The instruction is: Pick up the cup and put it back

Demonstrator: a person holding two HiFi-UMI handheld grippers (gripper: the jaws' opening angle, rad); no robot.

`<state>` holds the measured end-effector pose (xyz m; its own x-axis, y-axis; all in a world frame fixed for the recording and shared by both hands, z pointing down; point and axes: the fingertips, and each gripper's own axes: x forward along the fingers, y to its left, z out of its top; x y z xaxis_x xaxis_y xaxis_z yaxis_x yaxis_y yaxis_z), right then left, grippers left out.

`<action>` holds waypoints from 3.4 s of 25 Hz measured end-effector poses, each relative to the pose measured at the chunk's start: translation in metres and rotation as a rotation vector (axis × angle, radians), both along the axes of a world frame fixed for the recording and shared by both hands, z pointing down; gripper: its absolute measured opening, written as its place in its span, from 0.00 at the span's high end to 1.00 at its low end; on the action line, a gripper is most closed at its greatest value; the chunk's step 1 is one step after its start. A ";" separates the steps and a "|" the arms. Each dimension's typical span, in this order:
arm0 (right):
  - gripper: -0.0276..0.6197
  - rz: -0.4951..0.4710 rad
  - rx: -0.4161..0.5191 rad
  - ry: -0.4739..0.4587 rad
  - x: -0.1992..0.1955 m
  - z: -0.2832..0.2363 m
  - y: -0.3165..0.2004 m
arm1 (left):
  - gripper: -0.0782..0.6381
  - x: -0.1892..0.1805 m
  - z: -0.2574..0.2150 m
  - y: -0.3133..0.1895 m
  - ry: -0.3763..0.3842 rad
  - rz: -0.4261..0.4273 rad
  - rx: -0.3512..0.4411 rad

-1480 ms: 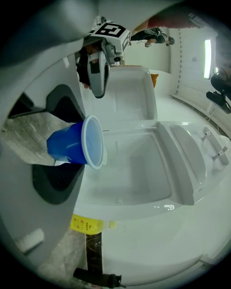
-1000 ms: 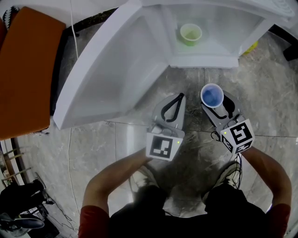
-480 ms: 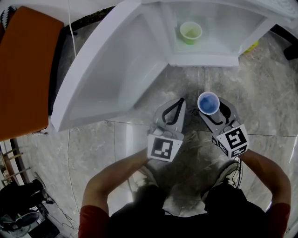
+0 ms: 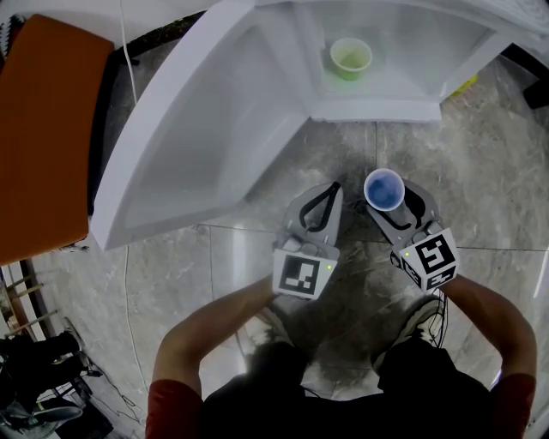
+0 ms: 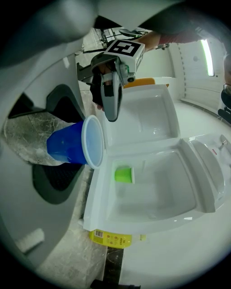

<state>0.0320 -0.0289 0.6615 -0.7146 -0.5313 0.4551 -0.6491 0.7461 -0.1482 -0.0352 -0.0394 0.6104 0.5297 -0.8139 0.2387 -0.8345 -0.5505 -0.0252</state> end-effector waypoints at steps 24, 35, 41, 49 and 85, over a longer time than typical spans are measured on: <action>0.53 0.031 -0.008 -0.013 0.004 0.011 -0.020 | 0.89 -0.001 0.018 -0.011 -0.005 -0.008 -0.041; 0.53 0.117 0.057 -0.031 0.015 -0.002 -0.072 | 0.89 0.002 0.020 -0.027 0.017 -0.015 -0.041; 0.53 0.165 0.139 -0.053 0.020 -0.022 -0.113 | 0.89 0.003 0.015 -0.040 0.038 -0.027 -0.034; 0.53 0.248 0.212 -0.066 0.025 -0.048 -0.164 | 0.89 0.006 0.012 -0.048 0.040 -0.012 -0.017; 0.49 0.413 0.194 -0.005 0.027 -0.022 -0.253 | 0.89 0.003 0.022 -0.047 0.090 -0.059 -0.085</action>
<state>0.0594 -0.2822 0.6400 -0.4269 -0.8472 0.3162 -0.8977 0.4393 -0.0348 -0.0324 -0.0859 0.6327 0.5041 -0.8228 0.2624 -0.8621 -0.4977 0.0957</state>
